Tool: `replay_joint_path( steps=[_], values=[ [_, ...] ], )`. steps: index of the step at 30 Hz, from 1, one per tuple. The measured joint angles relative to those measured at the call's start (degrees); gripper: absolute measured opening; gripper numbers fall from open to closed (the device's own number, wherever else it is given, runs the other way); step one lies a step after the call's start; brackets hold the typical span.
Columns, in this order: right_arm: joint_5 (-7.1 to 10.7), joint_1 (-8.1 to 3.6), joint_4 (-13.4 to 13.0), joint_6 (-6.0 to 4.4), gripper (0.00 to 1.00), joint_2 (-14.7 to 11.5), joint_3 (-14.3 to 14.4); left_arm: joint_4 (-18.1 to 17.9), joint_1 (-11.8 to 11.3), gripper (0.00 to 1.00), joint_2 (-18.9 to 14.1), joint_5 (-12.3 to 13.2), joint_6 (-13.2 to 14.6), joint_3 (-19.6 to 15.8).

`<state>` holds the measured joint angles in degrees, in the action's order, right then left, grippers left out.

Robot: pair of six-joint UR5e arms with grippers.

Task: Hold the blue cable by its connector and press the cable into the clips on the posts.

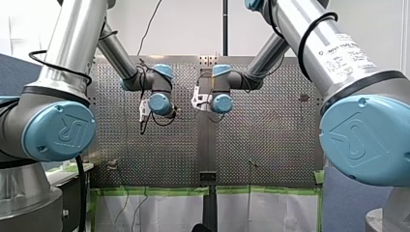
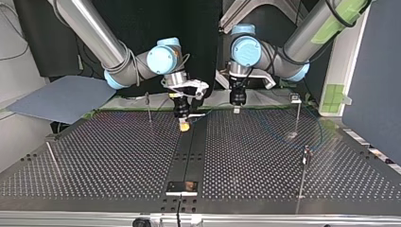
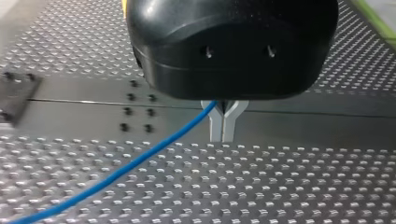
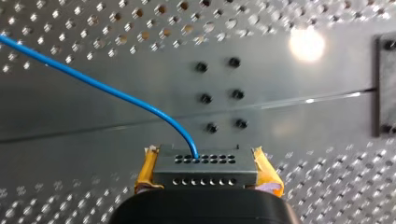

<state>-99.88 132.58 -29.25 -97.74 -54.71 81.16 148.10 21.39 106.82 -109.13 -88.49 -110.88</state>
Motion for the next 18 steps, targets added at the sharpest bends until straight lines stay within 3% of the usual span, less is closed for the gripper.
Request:
replay_joint_path(
  steps=[5, 18],
  values=[
    [-1.99, 0.28, -2.57, -0.09, 0.00, 0.94, 2.56, -2.62, 0.37, 0.00, 0.91, -0.59, -0.08, -0.92],
    [-3.33, 1.39, -9.58, -0.83, 0.00, 7.63, 9.58, -5.23, 1.83, 0.00, 2.88, -0.69, 0.78, -2.03]
  ],
)
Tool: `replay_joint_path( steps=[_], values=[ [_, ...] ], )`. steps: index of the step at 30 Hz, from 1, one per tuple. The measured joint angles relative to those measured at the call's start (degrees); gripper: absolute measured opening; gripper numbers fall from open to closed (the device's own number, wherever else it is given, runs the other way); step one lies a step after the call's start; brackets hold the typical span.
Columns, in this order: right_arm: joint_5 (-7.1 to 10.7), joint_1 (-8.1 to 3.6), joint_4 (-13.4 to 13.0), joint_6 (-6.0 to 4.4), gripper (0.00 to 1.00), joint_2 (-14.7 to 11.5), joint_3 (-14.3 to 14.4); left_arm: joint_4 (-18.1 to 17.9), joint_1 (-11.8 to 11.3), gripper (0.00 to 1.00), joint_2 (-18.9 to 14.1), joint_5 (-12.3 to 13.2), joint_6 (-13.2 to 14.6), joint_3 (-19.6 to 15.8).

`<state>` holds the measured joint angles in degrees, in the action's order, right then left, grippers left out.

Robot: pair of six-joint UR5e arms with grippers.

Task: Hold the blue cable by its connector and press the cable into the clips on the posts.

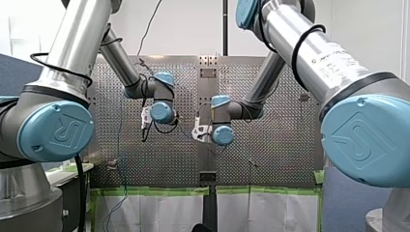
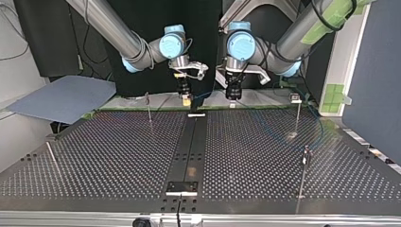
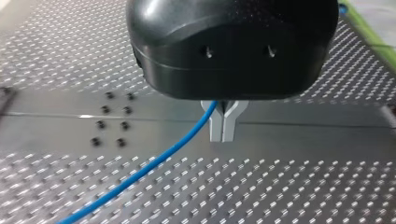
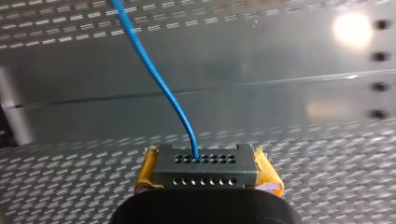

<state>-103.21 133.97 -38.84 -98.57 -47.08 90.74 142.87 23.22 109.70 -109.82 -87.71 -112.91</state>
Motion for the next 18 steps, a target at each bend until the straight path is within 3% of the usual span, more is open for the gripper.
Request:
replay_joint_path(
  steps=[4, 10, 18],
  values=[
    [-0.80, -0.16, -2.19, -0.67, 0.00, 1.89, 2.19, -1.35, 0.96, 0.00, 1.82, -0.19, 0.58, -0.08],
    [-1.84, -0.68, -4.90, -1.26, 0.00, 2.50, 5.06, -3.51, 2.36, 0.00, 4.81, -1.01, 0.78, -0.72],
    [-2.81, -0.84, -6.22, -2.11, 0.00, 2.54, 9.15, -7.37, 3.16, 0.00, 7.01, -1.06, 0.45, -4.45]
  ],
)
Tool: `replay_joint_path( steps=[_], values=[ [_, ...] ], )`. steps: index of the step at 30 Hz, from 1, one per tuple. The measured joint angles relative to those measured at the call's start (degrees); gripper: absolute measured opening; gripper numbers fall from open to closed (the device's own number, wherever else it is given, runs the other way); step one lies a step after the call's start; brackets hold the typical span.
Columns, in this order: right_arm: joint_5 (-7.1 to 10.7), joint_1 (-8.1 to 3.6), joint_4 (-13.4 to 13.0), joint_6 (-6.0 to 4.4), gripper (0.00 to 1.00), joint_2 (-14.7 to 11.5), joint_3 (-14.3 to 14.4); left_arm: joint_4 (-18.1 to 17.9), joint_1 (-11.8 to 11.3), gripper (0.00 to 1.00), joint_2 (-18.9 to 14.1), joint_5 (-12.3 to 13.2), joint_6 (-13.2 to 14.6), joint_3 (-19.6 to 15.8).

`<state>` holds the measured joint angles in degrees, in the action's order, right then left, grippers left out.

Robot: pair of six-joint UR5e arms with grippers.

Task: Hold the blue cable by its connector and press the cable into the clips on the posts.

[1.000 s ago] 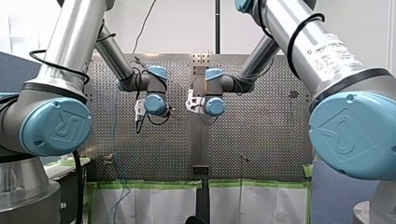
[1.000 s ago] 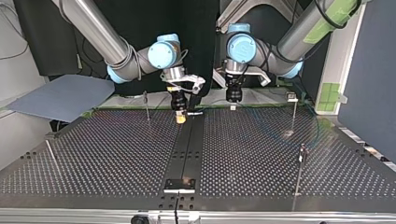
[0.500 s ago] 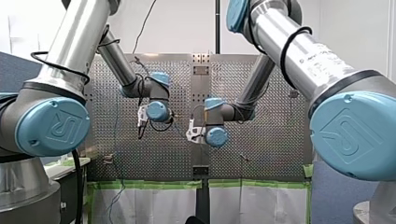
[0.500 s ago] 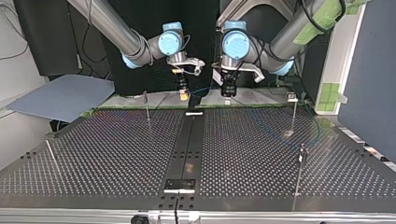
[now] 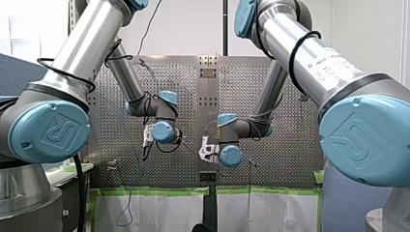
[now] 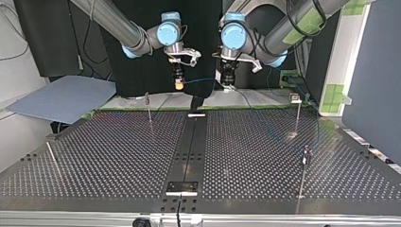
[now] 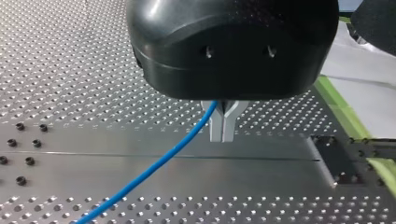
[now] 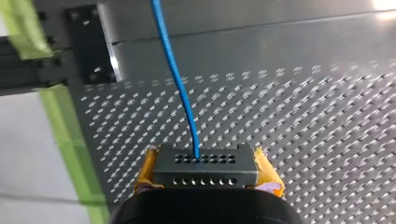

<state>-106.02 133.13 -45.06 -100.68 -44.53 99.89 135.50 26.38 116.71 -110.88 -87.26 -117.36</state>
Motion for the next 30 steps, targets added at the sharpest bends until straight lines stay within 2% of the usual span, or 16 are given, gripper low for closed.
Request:
replay_joint_path(
  steps=[7, 11, 15, 22, 26, 30],
  values=[
    [-0.15, -0.07, -1.94, -1.14, 0.00, 0.05, 3.52, -2.26, 0.35, 0.00, 0.52, 0.70, -0.08, -0.96],
    [-0.13, -0.41, -3.35, -1.95, 0.00, 0.08, 5.53, -2.98, 0.90, 0.00, 1.98, 1.73, -0.24, -0.26],
    [-0.04, -1.00, -4.33, -2.44, 0.00, 0.14, 7.47, -4.66, 1.83, 0.00, 3.96, 2.79, -1.52, 1.36],
    [0.05, -3.07, -5.48, -3.97, 0.00, 0.26, 10.85, -6.86, 3.43, 0.00, 7.62, 3.02, -3.31, 3.60],
    [0.93, -4.64, -6.35, -4.02, 0.00, 0.39, 12.81, -7.51, 4.32, 0.00, 9.68, 2.95, -3.32, 4.60],
    [2.77, -6.63, -6.79, -3.78, 0.00, 0.46, 14.89, -7.86, 5.82, 0.00, 11.93, 2.65, -2.88, 6.16]
  ],
)
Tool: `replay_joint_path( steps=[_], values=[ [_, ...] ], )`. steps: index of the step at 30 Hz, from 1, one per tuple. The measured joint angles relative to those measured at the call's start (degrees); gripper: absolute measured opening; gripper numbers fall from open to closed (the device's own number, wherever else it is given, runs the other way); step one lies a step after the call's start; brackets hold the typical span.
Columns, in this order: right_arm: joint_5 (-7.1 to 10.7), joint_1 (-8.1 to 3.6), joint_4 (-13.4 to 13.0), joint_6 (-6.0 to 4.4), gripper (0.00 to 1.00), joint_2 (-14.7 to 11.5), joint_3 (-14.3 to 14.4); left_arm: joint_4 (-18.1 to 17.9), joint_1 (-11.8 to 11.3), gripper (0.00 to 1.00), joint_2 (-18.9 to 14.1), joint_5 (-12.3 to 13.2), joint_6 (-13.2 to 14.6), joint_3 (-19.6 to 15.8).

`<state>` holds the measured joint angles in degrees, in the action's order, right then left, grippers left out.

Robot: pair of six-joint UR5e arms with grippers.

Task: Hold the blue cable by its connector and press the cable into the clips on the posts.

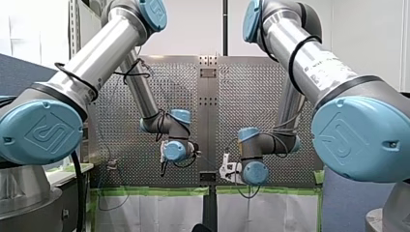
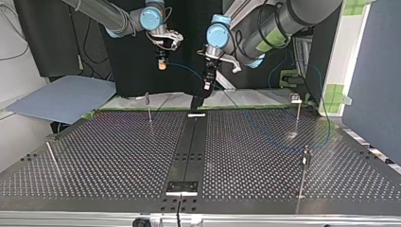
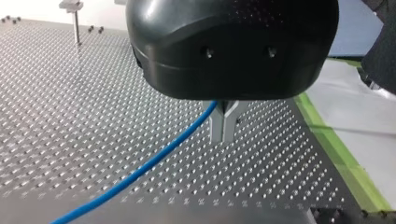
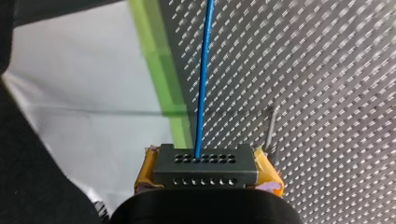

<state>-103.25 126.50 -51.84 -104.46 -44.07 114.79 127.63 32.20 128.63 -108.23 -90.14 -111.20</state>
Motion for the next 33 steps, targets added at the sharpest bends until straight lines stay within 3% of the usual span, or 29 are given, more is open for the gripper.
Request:
replay_joint_path(
  steps=[7, 13, 19, 23, 26, 33],
  values=[
    [3.70, -3.73, -2.37, 0.35, 0.00, 0.06, 3.48, 0.54, 3.14, 0.00, 3.32, -2.66, -0.18, 3.05],
    [6.24, -6.48, -3.95, 1.08, 0.00, 0.10, 4.35, 2.68, 5.84, 0.00, 6.04, -5.34, -0.23, 5.75],
    [9.20, -9.51, -5.76, 0.57, 0.00, 0.10, 4.83, 3.48, 8.83, 0.00, 9.02, -8.04, -0.37, 8.75],
    [10.27, -11.62, -7.75, 0.58, 0.00, 0.12, 4.86, 3.87, 10.66, 0.00, 10.85, -8.82, -0.63, 10.58],
    [10.67, -13.15, -9.31, 1.27, 0.00, 0.14, 4.87, 4.04, 11.73, 0.00, 12.19, -9.62, -0.68, 11.91],
    [11.73, -15.28, -12.76, 1.40, 0.00, 0.19, 4.82, 4.40, 12.34, 0.00, 15.78, -11.90, -0.34, 15.50]
  ],
)
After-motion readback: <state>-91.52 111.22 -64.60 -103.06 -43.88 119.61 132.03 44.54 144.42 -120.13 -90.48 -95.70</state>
